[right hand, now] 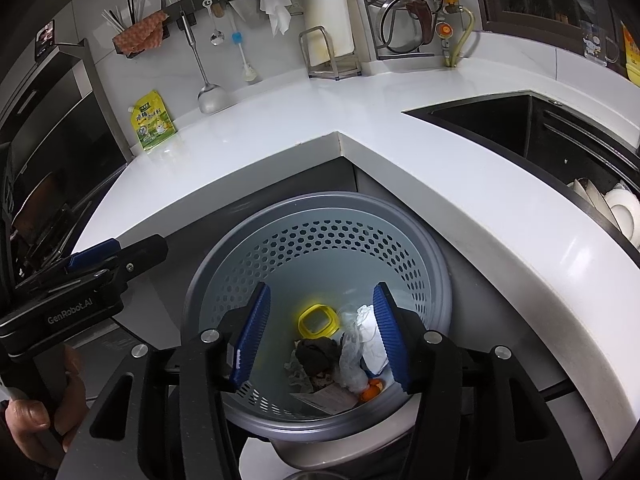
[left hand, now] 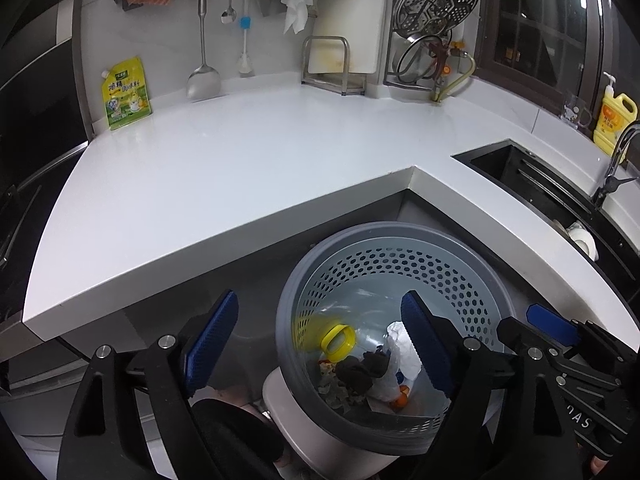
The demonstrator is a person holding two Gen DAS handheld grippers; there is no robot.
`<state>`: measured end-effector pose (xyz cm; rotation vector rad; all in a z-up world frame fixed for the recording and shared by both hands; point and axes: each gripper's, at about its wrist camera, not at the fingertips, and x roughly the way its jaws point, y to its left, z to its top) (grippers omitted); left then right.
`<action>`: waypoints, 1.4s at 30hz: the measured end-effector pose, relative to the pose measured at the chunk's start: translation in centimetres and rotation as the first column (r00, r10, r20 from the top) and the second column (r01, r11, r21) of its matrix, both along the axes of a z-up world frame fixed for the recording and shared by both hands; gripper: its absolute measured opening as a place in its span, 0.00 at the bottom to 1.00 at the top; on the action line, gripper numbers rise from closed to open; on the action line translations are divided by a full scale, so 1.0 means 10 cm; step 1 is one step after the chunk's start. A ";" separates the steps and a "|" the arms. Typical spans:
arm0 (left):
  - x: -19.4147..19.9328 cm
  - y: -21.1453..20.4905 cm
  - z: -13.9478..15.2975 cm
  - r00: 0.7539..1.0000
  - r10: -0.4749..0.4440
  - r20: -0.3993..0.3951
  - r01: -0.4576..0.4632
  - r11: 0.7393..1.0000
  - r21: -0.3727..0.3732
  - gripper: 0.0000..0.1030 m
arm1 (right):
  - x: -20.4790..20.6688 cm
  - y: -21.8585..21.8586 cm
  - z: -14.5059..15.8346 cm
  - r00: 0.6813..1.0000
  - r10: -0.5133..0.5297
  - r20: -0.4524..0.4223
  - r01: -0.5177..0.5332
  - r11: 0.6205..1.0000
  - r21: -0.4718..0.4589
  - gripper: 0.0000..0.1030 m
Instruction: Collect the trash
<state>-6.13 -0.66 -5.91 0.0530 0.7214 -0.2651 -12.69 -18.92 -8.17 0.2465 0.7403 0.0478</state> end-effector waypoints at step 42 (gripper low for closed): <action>0.02 0.07 0.01 0.998 0.056 -0.016 -0.056 0.998 -0.001 0.94 | -0.02 -0.01 0.05 0.999 -0.041 0.010 0.041 0.999 -0.003 0.68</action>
